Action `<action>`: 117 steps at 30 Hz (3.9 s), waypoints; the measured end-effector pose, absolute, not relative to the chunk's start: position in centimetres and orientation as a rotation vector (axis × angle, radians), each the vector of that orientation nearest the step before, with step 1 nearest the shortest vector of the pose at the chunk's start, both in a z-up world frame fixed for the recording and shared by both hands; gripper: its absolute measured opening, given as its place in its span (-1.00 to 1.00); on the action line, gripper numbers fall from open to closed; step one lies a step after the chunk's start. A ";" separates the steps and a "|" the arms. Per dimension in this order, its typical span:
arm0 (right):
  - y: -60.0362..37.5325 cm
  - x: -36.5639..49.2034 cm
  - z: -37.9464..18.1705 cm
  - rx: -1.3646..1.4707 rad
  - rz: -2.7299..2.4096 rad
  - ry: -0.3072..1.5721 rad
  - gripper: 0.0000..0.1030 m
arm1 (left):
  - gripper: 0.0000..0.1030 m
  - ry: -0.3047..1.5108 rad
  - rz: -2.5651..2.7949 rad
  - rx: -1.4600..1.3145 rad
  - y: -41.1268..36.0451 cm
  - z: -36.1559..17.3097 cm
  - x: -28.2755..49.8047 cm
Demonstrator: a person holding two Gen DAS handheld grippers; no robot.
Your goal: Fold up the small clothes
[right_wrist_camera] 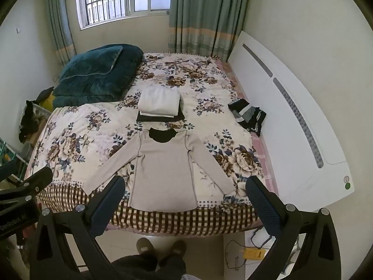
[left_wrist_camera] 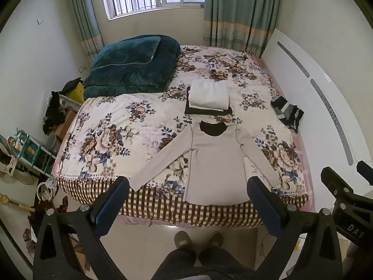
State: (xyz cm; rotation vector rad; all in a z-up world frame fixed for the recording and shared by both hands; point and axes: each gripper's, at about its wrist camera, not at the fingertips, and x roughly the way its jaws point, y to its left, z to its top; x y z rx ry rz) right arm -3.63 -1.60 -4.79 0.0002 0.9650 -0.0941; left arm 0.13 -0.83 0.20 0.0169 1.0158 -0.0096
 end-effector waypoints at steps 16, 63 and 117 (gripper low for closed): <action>-1.4 -3.7 -4.5 -0.004 -0.093 0.961 1.00 | 0.99 1.014 0.001 0.000 -0.8 2.3 0.1; -1.3 -2.6 -2.0 -0.007 -0.088 0.952 1.00 | 0.99 0.993 -0.014 -0.011 -2.2 3.0 2.1; -34.3 14.0 -70.1 0.880 -0.761 1.288 -0.95 | 1.00 1.374 0.292 0.159 -6.9 -54.9 25.7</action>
